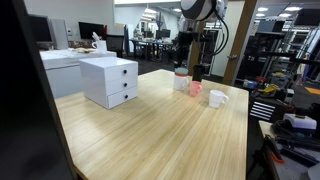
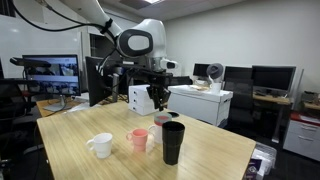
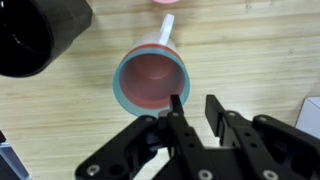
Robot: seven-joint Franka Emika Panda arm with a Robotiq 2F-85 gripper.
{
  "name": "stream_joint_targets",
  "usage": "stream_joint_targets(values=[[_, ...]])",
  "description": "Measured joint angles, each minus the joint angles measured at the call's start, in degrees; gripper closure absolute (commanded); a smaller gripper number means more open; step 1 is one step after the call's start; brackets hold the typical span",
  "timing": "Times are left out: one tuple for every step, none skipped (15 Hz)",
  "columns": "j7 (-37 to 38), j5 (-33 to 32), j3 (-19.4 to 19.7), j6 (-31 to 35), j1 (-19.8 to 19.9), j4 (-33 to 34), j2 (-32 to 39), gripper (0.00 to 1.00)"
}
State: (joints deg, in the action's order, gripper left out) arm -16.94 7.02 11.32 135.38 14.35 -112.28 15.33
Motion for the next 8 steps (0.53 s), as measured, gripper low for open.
stream_joint_targets(values=[[0.0, 0.43, -0.14, -0.44, 0.02, 0.82, -0.37, 0.3], [0.0, 0.64, -0.22, -0.8, 0.03, 1.58, -0.86, 0.23], [0.0, 0.6, -0.16, -1.28, 0.03, 2.51, -1.53, 0.15], [0.04, 0.23, 0.04, -1.5, 0.05, 3.08, -2.03, 0.08], [0.42, -0.21, 0.46, -1.71, 0.12, 3.48, -2.38, 0.03], [1.04, -0.98, 1.07, -1.92, 0.32, 3.57, -2.68, 0.01], [1.75, -1.82, 1.81, -2.13, 0.58, 3.56, -2.82, 0.0], [2.48, -2.69, 2.7, -2.39, 0.9, 3.52, -2.84, 0.0]])
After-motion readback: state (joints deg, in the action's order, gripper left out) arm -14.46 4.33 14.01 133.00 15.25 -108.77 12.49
